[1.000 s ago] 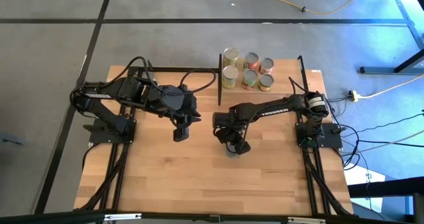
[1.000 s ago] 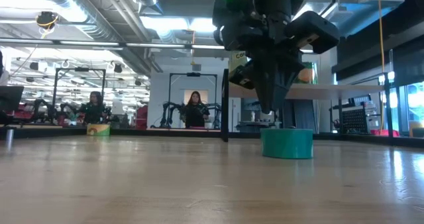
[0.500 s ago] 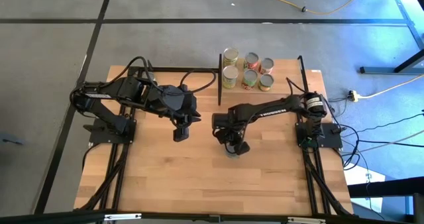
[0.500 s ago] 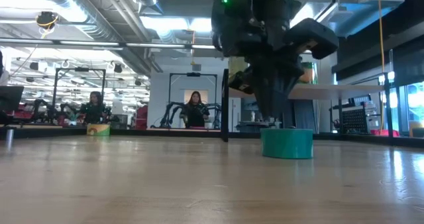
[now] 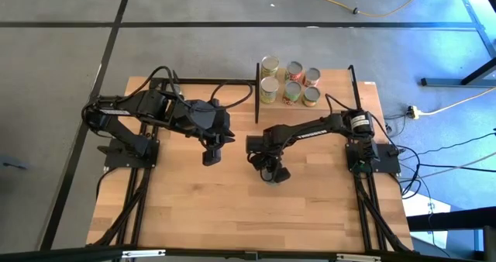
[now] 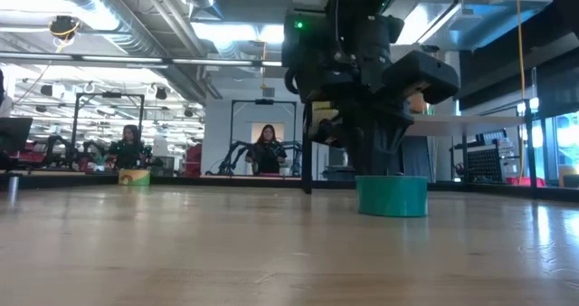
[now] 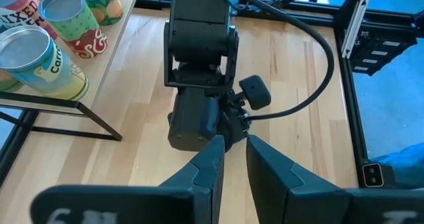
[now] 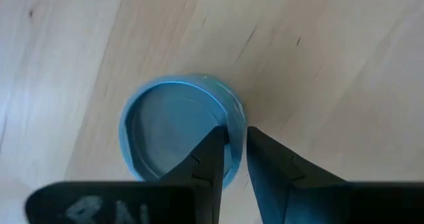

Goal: Pick and place cans onto a shelf
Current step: Put the blue can on the shelf

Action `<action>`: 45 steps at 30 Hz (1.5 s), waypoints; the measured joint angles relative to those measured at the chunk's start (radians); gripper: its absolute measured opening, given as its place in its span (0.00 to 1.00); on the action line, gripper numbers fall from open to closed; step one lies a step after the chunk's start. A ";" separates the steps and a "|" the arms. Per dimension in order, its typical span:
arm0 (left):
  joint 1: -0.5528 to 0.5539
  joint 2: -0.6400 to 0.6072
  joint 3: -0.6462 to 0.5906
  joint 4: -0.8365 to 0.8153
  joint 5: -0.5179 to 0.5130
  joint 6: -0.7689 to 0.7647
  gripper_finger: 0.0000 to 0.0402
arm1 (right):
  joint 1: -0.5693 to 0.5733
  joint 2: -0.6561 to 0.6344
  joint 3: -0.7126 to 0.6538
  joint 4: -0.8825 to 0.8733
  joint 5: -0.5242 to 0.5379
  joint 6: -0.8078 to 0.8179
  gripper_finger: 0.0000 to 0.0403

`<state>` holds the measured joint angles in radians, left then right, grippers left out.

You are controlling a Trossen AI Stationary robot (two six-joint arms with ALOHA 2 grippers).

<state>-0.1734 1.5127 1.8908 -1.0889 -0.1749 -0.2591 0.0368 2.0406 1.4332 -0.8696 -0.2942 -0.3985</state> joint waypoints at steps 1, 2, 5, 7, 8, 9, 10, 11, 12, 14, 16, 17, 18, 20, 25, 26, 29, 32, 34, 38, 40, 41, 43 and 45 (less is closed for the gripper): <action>0.000 0.000 0.000 0.000 0.000 0.000 0.14 | 0.000 0.006 0.001 0.000 -0.003 0.000 0.17; 0.000 0.000 0.000 0.000 0.000 0.000 0.14 | -0.001 0.012 0.003 -0.001 -0.007 0.000 0.17; 0.000 0.000 0.000 0.000 0.000 0.000 0.14 | -0.002 0.026 0.004 -0.001 -0.010 0.001 0.17; 0.000 0.000 0.000 0.000 0.000 0.000 0.14 | -0.001 0.028 0.004 0.000 -0.010 0.002 0.17; 0.000 0.000 0.000 0.000 0.000 0.002 0.14 | -0.001 0.028 0.003 0.002 -0.008 0.004 0.17; 0.000 0.000 0.000 0.000 0.000 0.006 0.14 | -0.001 0.028 0.003 0.004 -0.008 0.005 0.17; 0.000 0.000 0.000 0.000 0.000 0.008 0.14 | -0.001 0.028 0.002 0.004 -0.008 0.008 0.17; 0.000 0.000 0.000 0.000 0.000 0.012 0.14 | -0.001 0.028 0.002 0.004 -0.007 0.012 0.17; 0.000 0.000 0.000 0.000 0.000 0.019 0.14 | -0.001 0.028 0.002 0.005 -0.007 0.020 0.17; 0.000 0.000 0.000 0.000 0.000 0.035 0.14 | -0.001 0.029 0.002 0.006 -0.006 0.023 0.17; 0.000 0.000 0.000 0.000 0.000 0.045 0.14 | 0.000 0.029 0.001 0.007 -0.004 0.023 0.17; 0.000 0.000 0.000 0.000 0.000 0.045 0.14 | 0.000 0.029 0.001 0.007 -0.004 0.022 0.17; 0.000 0.000 0.000 0.000 0.000 0.045 0.14 | 0.000 0.029 0.001 0.007 -0.004 0.022 0.16; 0.000 0.000 0.000 0.000 0.000 0.045 0.14 | 0.000 0.029 0.001 0.009 -0.004 0.020 0.13; 0.000 0.000 0.000 0.000 0.000 0.057 0.14 | 0.000 0.030 0.001 0.015 0.000 0.007 0.04; 0.000 0.000 0.000 0.000 0.000 0.059 0.14 | 0.000 0.030 0.001 0.015 0.000 0.007 0.04; 0.000 0.000 0.000 0.000 0.000 0.060 0.14 | 0.000 0.030 0.001 0.015 0.000 0.008 0.04; 0.000 0.000 0.000 0.000 0.000 0.060 0.14 | 0.000 0.031 0.012 0.004 0.002 0.022 0.04; 0.000 0.000 0.000 0.000 0.000 0.060 0.14 | 0.001 0.031 0.020 -0.001 0.004 0.022 0.04; 0.000 0.000 0.000 0.000 0.000 0.060 0.14 | 0.001 0.035 0.046 -0.016 0.010 0.021 0.04; 0.000 0.000 0.000 0.000 0.000 0.061 0.14 | 0.001 0.037 0.055 -0.019 0.016 0.021 0.04; 0.000 0.000 0.000 0.000 0.000 0.061 0.14 | 0.001 0.038 0.059 -0.021 0.020 0.020 0.04; 0.000 0.000 0.000 -0.001 0.000 0.061 0.14 | 0.001 0.039 0.068 -0.031 0.030 0.020 0.04; 0.000 0.000 0.000 -0.001 0.000 0.061 0.14 | 0.001 0.039 0.071 -0.043 0.031 0.020 0.04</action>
<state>-0.1734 1.5127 1.8908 -1.0897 -0.1749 -0.1986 0.0376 2.0796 1.5047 -0.9123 -0.2631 -0.3782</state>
